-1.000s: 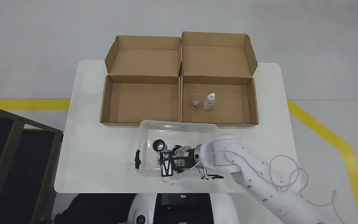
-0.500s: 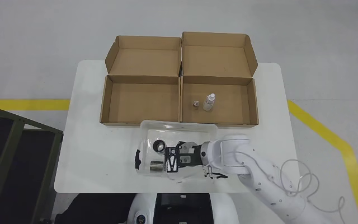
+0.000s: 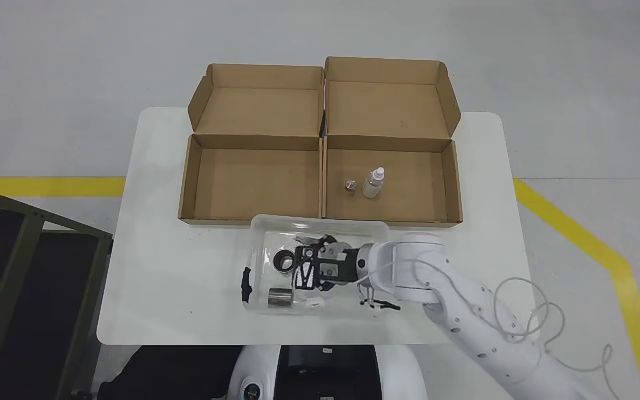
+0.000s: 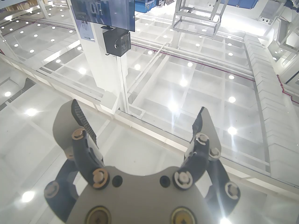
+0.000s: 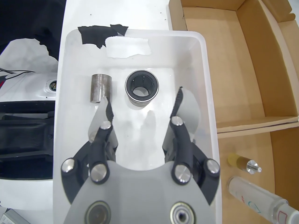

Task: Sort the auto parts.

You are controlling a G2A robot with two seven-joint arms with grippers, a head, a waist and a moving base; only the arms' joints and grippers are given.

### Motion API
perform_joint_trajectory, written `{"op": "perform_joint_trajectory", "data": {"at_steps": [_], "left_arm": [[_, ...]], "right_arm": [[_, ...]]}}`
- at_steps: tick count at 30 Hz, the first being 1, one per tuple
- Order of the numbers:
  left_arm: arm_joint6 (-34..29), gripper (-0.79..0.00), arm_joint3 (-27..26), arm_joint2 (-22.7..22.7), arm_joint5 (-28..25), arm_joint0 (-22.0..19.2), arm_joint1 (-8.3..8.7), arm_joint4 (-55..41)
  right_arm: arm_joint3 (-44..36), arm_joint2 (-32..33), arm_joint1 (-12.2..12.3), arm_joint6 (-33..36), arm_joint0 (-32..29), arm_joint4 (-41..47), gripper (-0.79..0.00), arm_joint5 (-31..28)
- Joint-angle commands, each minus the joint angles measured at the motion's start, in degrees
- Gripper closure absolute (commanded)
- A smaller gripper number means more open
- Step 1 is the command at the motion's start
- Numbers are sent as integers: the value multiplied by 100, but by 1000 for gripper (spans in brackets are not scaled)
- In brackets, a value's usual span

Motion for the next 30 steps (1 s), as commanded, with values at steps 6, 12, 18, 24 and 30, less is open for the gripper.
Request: {"op": "perform_joint_trajectory", "data": {"at_steps": [6, 12, 18, 24, 30], "left_arm": [[0, -785, 0, 0, 0, 0, 0, 0], [0, -785, 0, 0, 0, 0, 0, 0], [0, -785, 0, 0, 0, 0, 0, 0], [0, -785, 0, 0, 0, 0, 0, 0], [0, -785, 0, 0, 0, 0, 0, 0]], "right_arm": [[0, 9, 0, -14, -2, -21, -785, 29], [0, 9, 0, -14, -2, -21, -785, 29], [55, -43, -15, -207, -105, -98, -785, 188], [363, -282, -116, -349, 124, -96, -785, 183], [703, -546, -242, -381, 396, -146, -785, 237]]}}
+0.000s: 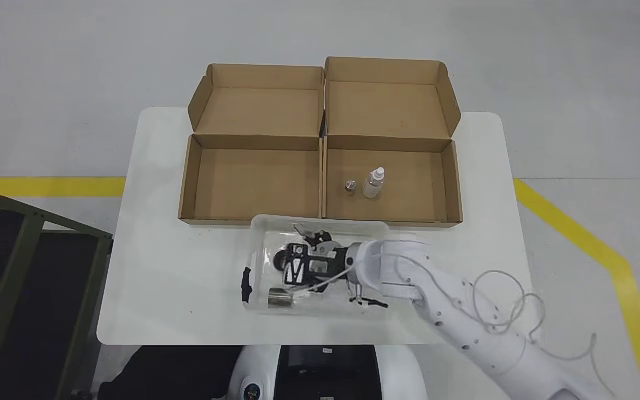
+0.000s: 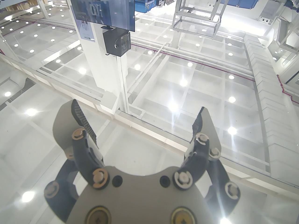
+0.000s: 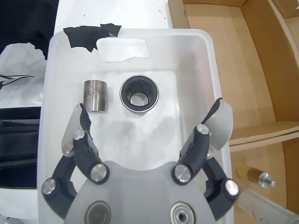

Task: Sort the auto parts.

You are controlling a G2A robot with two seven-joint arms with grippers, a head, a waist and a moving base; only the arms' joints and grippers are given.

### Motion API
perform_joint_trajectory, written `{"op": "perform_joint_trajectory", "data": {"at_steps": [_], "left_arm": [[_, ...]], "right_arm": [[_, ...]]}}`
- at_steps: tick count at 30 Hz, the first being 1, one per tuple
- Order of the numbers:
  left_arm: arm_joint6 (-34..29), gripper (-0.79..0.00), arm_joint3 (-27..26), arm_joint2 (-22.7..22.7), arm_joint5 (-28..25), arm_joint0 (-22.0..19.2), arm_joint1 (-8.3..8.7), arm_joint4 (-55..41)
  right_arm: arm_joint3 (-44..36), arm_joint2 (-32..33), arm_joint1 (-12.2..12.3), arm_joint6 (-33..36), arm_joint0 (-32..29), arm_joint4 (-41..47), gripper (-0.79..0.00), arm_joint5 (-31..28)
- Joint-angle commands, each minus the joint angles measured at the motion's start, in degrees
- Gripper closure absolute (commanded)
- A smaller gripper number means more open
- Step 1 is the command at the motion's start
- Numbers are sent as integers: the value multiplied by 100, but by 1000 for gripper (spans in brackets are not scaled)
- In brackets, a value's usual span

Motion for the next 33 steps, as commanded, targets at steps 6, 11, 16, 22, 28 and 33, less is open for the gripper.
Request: {"op": "perform_joint_trajectory", "data": {"at_steps": [6, 11, 16, 22, 28, 33], "left_arm": [[0, -785, 0, 0, 0, 0, 0, 0], [0, -785, 0, 0, 0, 0, 0, 0], [0, -785, 0, 0, 0, 0, 0, 0], [0, -785, 0, 0, 0, 0, 0, 0], [0, -785, 0, 0, 0, 0, 0, 0], [0, -785, 0, 0, 0, 0, 0, 0]], "right_arm": [[335, -238, -133, -22, 214, 62, -785, 57], [590, -396, -229, -69, 340, 119, -683, 51], [829, -535, -324, -136, 460, 168, -616, 37], [1038, -624, -415, -214, 565, 199, -493, 35], [1175, -644, -471, -277, 615, 202, -280, 12], [1197, -626, -502, -376, 645, 211, 0, -67]]}}
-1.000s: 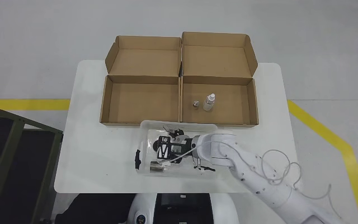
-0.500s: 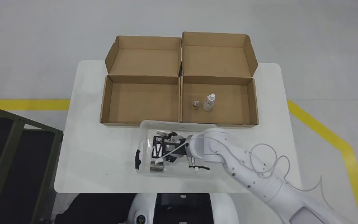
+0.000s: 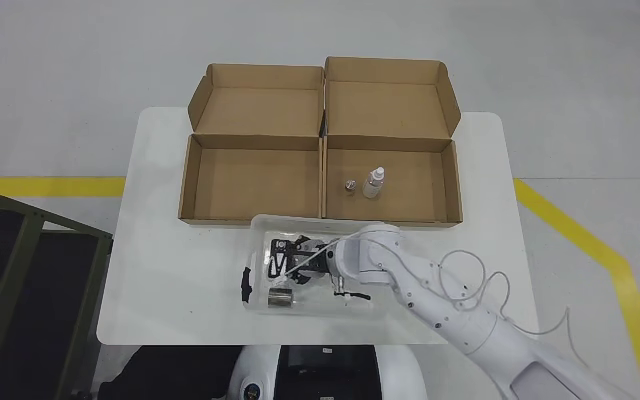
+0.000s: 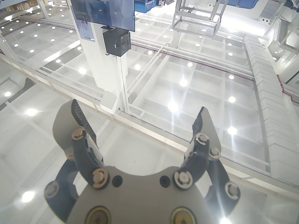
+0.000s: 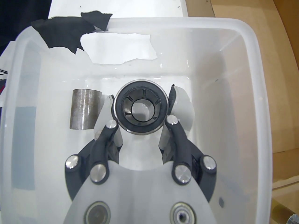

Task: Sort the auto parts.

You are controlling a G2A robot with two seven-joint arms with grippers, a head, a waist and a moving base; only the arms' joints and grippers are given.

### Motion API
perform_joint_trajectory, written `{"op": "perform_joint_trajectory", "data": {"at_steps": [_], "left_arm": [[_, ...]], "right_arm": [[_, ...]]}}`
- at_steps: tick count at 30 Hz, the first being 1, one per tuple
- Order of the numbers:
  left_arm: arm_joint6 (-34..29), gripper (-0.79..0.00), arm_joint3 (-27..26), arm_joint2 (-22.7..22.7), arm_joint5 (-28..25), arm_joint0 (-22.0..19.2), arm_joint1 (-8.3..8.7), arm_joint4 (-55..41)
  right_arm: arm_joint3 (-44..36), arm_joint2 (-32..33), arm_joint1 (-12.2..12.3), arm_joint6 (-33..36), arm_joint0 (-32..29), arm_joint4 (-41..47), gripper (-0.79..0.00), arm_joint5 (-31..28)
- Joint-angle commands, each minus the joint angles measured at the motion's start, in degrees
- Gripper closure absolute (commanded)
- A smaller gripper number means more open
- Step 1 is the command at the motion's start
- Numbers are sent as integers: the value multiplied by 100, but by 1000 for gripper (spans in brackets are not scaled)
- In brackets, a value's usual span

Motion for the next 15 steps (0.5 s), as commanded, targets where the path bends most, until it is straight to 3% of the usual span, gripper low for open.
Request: {"op": "perform_joint_trajectory", "data": {"at_steps": [1, 15], "left_arm": [[0, -785, 0, 0, 0, 0, 0, 0], [0, -785, 0, 0, 0, 0, 0, 0]], "right_arm": [[-44, 16, -5, -37, 2, 4, 0, -57], [-747, 506, 136, -10, -354, 143, 0, -198]]}}
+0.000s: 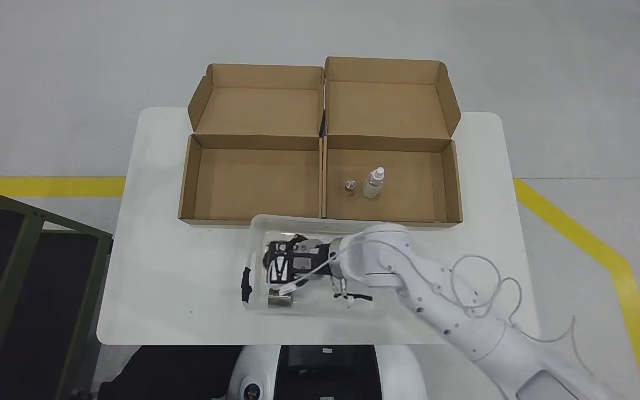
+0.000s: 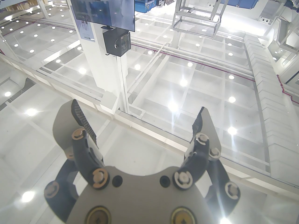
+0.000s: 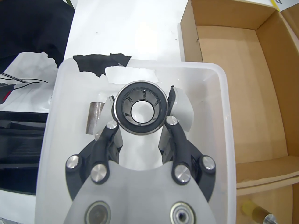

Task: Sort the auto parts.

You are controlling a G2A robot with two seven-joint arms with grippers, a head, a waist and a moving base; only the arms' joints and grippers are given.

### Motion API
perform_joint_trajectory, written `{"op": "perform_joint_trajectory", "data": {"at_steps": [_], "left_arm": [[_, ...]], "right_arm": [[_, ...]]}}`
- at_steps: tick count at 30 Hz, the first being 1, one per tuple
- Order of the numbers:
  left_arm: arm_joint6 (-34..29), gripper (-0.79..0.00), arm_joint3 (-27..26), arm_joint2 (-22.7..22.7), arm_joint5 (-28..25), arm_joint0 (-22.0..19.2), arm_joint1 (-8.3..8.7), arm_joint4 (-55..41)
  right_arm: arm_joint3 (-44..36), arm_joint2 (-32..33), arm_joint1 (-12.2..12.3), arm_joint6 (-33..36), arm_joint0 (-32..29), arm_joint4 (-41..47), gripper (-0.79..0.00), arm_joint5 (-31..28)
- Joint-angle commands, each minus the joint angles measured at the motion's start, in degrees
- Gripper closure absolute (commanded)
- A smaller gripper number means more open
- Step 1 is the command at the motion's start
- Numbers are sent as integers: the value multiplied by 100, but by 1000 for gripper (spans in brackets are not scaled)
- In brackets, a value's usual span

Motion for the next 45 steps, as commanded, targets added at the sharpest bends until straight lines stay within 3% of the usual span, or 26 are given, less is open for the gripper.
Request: {"op": "perform_joint_trajectory", "data": {"at_steps": [1, 11, 33, 45], "left_arm": [[0, -785, 0, 0, 0, 0, 0, 0], [0, -785, 0, 0, 0, 0, 0, 0], [0, -785, 0, 0, 0, 0, 0, 0], [0, -785, 0, 0, 0, 0, 0, 0]], "right_arm": [[-133, 145, 35, 47, -97, 143, 0, 60], [-834, 700, 184, -166, -501, 244, 0, 88], [-1177, 1202, 130, -2711, -606, -221, 0, 609], [-1172, 1458, 106, -3849, -533, -404, 0, 483]]}}
